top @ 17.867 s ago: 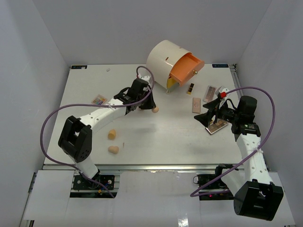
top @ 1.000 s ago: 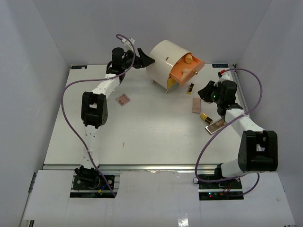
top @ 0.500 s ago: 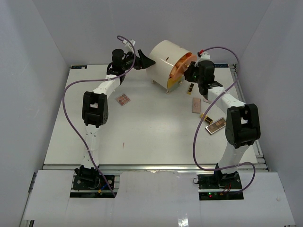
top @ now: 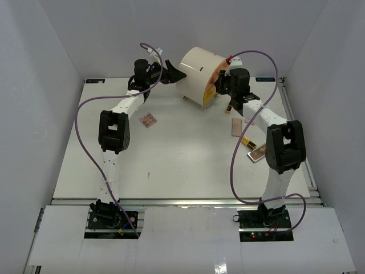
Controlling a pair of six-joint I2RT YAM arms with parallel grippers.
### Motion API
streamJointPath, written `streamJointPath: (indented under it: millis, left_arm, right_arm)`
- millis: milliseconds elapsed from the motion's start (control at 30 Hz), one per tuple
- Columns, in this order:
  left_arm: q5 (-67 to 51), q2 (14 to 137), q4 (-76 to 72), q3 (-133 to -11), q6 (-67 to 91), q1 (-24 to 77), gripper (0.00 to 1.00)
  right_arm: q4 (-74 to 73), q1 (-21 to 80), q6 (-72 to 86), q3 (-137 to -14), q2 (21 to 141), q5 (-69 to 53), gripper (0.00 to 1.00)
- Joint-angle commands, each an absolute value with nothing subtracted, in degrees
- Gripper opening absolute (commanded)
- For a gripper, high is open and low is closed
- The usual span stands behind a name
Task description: Organize the makeup
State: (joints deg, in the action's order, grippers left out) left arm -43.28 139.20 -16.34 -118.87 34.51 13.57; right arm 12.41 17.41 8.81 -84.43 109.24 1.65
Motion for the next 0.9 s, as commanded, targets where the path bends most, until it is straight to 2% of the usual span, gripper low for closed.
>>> streamJointPath:
  millis: [0, 100, 200, 233, 333, 533, 867]
  left_arm:
    - [-45.2, 136.8, -17.7, -118.9, 34.9, 14.8, 0.91]
    - [-44.7, 136.7, -17.9, -119.1, 35.5, 14.6, 0.91]
    - [-44.3, 136.9, -18.0, -119.4, 36.1, 14.3, 0.91]
    - [-44.2, 137.0, -18.0, -119.5, 36.2, 14.2, 0.91]
    - [-44.2, 137.1, -18.1, -119.5, 36.4, 14.2, 0.91]
    - [-44.3, 137.0, -18.2, -119.1, 36.4, 14.2, 0.91]
    - [-45.3, 136.4, -18.6, -118.4, 35.9, 14.1, 0.91]
  right_arm:
    - [19.2, 14.5, 4.5, -77.7, 102.4, -5.6, 0.34]
    - [21.4, 9.3, 3.2, -74.0, 101.4, -16.6, 0.42]
    - [22.2, 5.4, 2.2, -74.1, 102.8, -25.2, 0.57]
    - [22.2, 4.3, 2.0, -74.4, 103.3, -27.5, 0.64]
    - [21.9, 3.4, 1.1, -76.9, 106.5, -29.4, 0.73]
    - [18.5, 3.0, -2.1, -86.3, 115.5, -38.5, 0.77]
    - [20.3, 3.1, 2.0, -95.7, 124.2, -42.0, 0.76]
